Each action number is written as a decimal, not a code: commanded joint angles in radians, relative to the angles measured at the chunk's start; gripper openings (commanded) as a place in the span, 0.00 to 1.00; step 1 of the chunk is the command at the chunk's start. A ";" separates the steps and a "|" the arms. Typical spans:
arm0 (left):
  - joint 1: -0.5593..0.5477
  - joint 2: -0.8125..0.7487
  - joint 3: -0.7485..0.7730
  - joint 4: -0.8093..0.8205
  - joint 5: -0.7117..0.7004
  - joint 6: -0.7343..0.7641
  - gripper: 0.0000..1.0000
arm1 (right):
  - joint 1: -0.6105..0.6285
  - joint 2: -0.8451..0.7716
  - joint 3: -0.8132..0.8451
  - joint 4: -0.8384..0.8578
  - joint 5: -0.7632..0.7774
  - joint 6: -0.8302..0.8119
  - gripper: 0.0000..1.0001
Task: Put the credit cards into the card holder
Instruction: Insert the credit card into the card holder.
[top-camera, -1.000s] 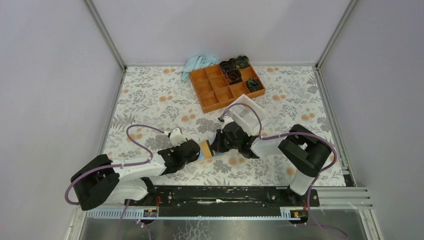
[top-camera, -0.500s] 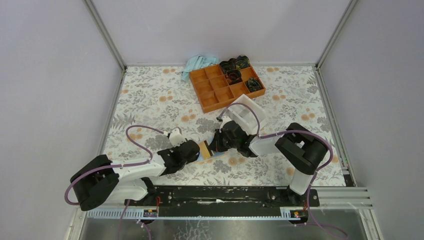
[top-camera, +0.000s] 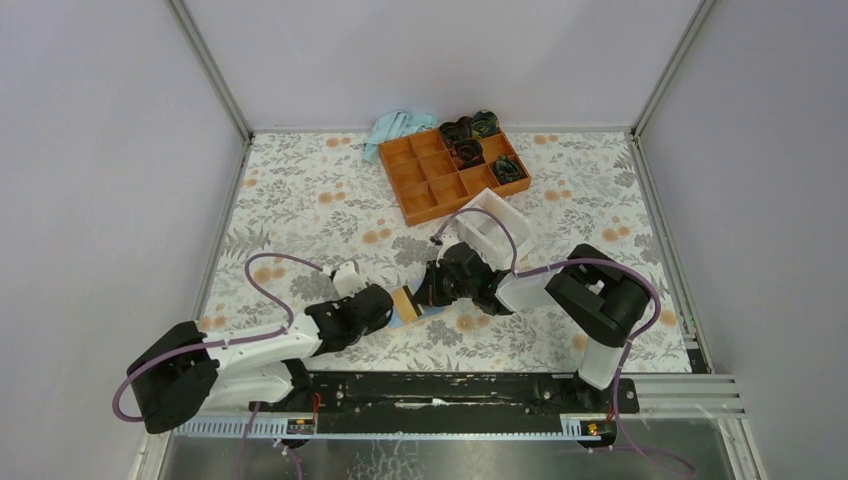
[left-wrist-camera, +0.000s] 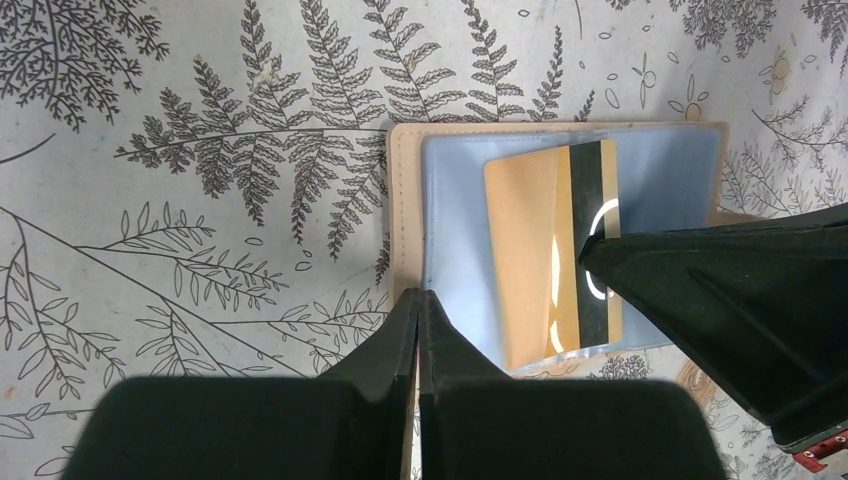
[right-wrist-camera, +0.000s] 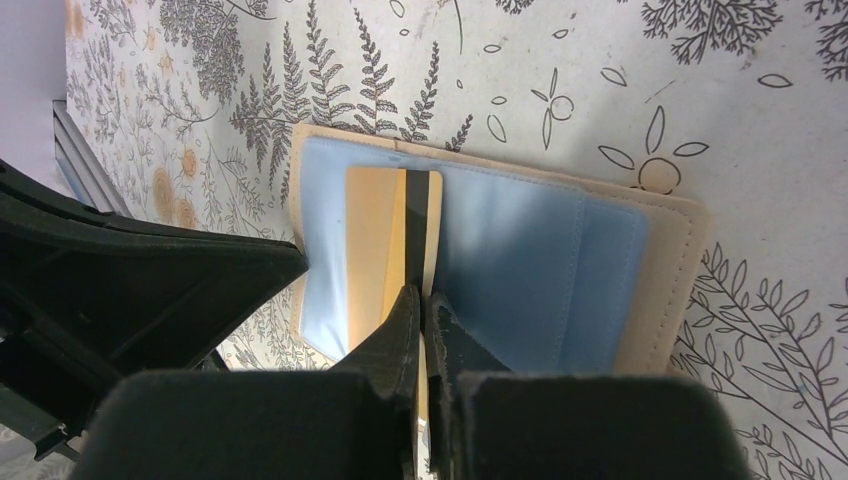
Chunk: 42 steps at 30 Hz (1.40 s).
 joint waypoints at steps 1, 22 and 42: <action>-0.011 0.035 -0.020 -0.037 0.011 0.005 0.00 | 0.025 0.049 -0.016 -0.169 -0.011 -0.027 0.00; -0.045 0.087 -0.047 0.032 0.007 -0.037 0.00 | 0.060 -0.004 0.014 -0.236 0.019 -0.023 0.45; -0.046 0.079 -0.061 0.090 0.022 -0.037 0.00 | 0.150 0.081 0.127 -0.273 0.049 0.003 0.46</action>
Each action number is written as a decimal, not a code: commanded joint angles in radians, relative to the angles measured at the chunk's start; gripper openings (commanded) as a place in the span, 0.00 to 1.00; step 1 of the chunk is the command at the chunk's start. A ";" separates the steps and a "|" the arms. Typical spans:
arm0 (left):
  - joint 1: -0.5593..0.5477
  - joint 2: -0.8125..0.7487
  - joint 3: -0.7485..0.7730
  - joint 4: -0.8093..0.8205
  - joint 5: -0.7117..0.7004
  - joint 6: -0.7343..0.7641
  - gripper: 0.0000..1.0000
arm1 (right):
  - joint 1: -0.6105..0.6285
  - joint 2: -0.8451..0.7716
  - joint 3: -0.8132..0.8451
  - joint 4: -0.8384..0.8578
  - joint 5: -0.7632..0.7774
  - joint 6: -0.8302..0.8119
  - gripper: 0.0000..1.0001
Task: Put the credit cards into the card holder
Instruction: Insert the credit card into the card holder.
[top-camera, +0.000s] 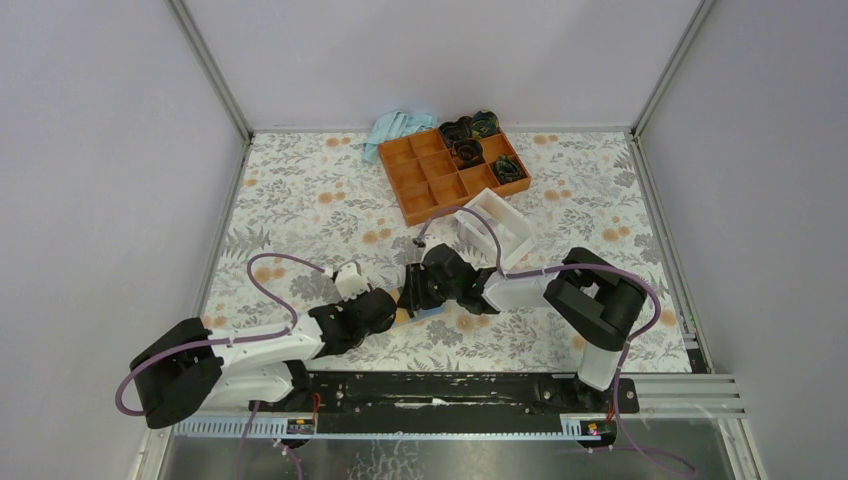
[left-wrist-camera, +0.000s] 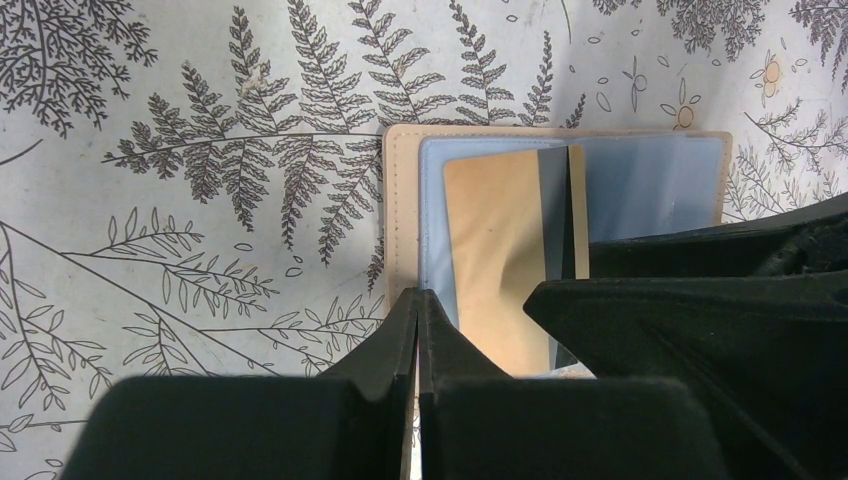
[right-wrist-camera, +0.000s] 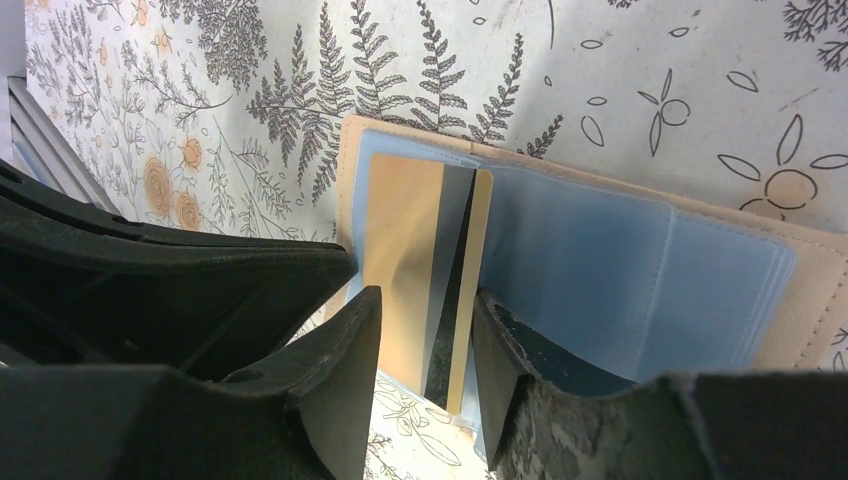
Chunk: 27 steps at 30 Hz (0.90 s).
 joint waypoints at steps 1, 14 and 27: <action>-0.007 0.036 -0.049 0.045 0.058 -0.019 0.00 | 0.062 0.074 0.008 -0.117 -0.025 0.007 0.46; -0.008 0.030 -0.055 0.076 0.059 -0.025 0.00 | 0.102 0.073 -0.001 -0.101 -0.029 0.054 0.46; -0.008 -0.011 -0.068 0.050 0.042 -0.027 0.00 | 0.104 -0.084 -0.024 -0.216 0.167 0.002 0.47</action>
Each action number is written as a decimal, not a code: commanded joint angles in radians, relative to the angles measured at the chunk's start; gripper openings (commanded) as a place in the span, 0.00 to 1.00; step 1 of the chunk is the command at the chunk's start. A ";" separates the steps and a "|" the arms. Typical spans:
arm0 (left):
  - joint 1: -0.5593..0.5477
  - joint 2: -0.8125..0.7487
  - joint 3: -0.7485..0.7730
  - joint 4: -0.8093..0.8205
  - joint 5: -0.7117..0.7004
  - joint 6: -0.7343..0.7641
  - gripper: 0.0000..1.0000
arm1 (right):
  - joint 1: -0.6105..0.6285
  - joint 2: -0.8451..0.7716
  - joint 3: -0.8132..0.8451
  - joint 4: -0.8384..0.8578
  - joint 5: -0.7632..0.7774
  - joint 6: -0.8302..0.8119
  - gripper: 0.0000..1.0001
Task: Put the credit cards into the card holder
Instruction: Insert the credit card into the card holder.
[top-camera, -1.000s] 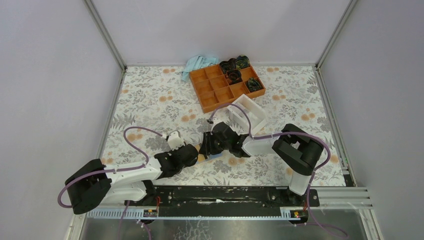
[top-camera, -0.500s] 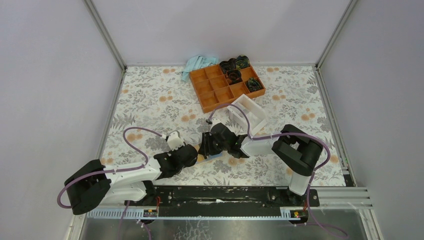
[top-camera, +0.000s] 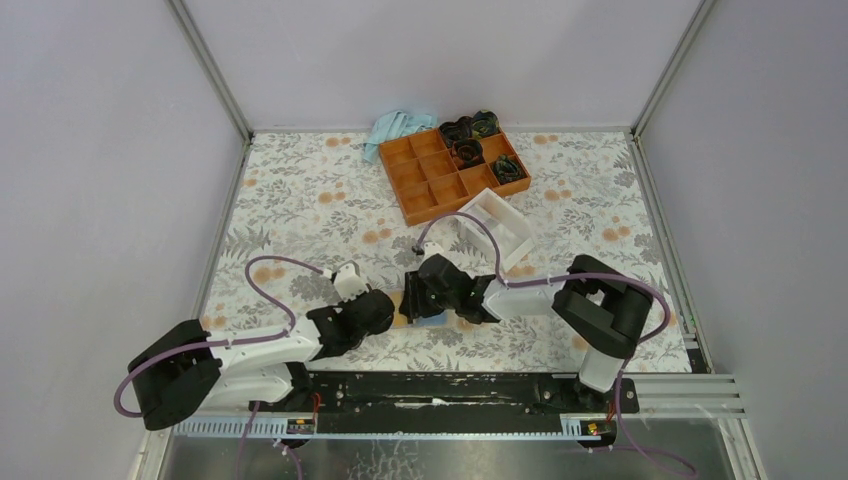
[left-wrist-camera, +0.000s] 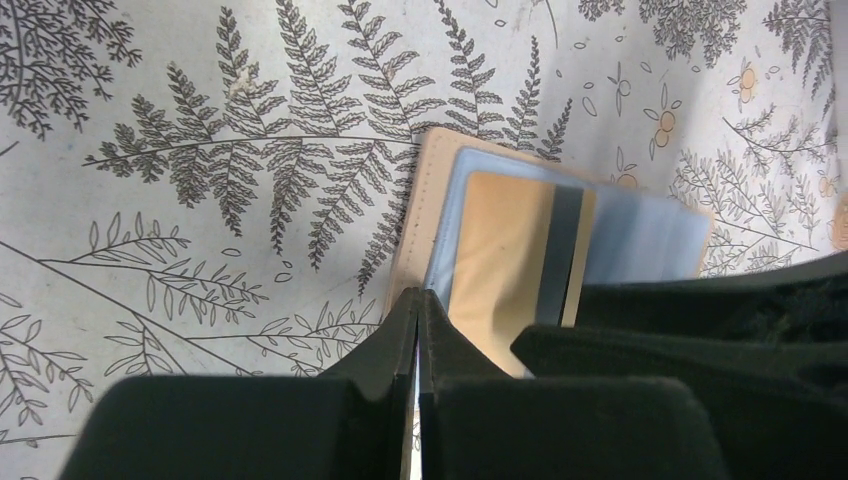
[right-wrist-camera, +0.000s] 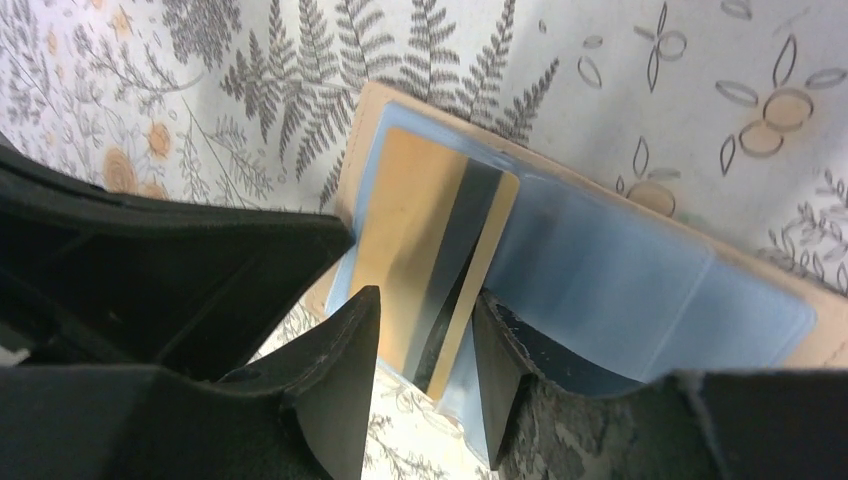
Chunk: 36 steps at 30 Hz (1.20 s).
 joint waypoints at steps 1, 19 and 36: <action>-0.009 0.010 -0.043 0.011 0.042 -0.023 0.00 | 0.039 -0.057 -0.025 -0.158 0.044 -0.016 0.47; -0.007 -0.017 -0.038 -0.019 0.029 -0.020 0.00 | 0.039 -0.179 -0.055 -0.193 0.184 -0.052 0.46; -0.012 -0.099 0.089 -0.136 -0.033 0.082 0.03 | 0.041 -0.074 -0.045 -0.291 0.279 -0.065 0.00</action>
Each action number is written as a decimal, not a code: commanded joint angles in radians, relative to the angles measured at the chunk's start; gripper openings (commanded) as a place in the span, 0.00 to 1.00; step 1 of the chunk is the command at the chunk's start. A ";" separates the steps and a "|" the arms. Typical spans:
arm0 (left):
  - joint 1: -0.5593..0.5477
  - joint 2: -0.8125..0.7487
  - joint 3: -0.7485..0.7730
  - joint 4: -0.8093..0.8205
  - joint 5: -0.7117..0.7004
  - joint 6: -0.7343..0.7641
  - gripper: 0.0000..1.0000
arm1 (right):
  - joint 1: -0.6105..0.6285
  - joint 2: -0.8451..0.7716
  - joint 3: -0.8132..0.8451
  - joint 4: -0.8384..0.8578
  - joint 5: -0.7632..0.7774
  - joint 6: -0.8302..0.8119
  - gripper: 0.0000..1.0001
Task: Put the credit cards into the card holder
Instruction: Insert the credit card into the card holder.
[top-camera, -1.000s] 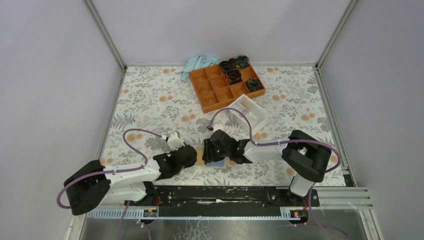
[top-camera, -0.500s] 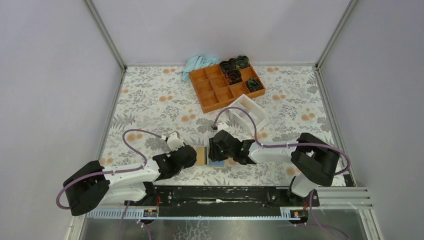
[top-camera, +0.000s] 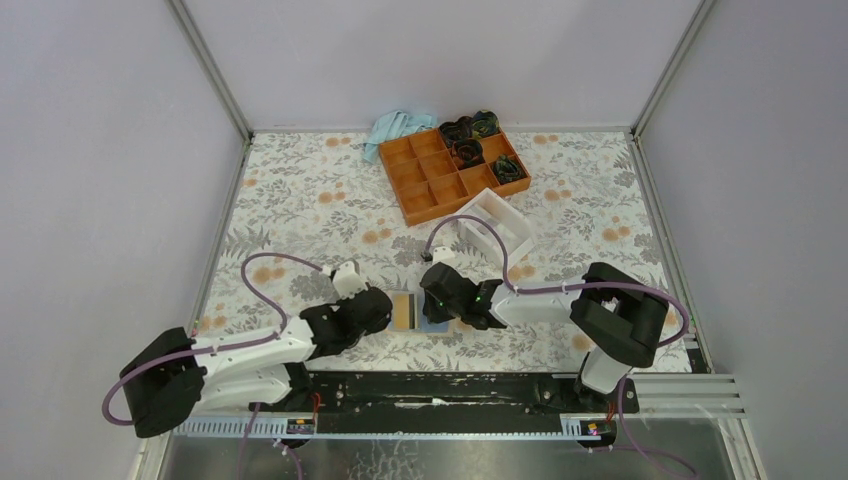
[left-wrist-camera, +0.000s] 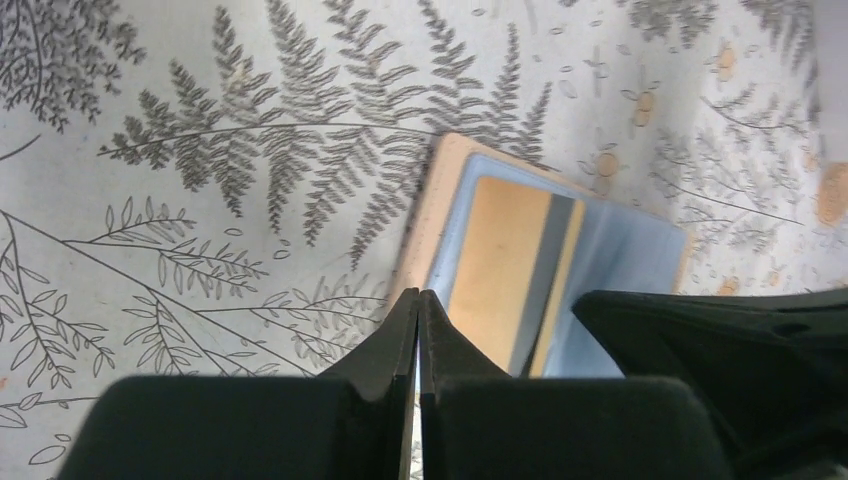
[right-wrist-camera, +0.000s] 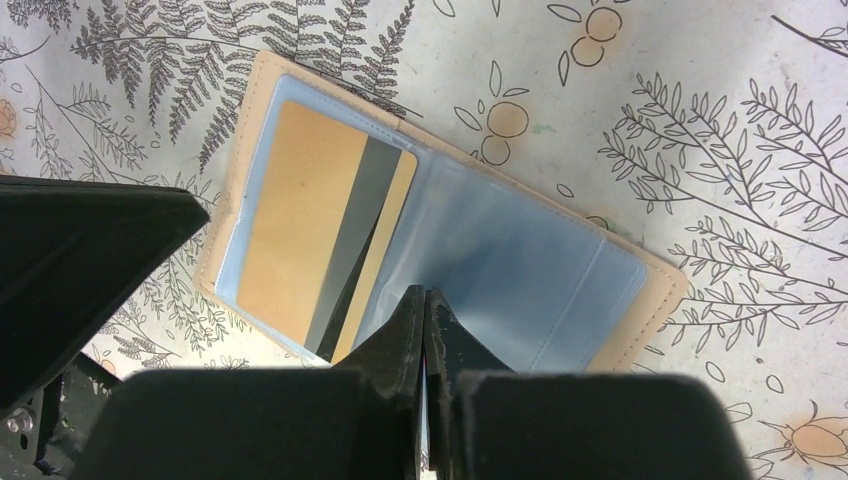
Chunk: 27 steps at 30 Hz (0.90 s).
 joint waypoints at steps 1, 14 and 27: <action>-0.016 -0.049 0.077 -0.057 -0.041 0.080 0.04 | 0.000 0.024 -0.011 -0.094 0.087 -0.018 0.00; -0.075 0.089 0.122 0.246 0.106 0.294 0.18 | 0.000 -0.005 -0.042 -0.128 0.158 0.030 0.00; -0.122 0.222 0.192 0.285 0.125 0.323 0.17 | 0.000 -0.049 -0.088 -0.153 0.145 0.067 0.00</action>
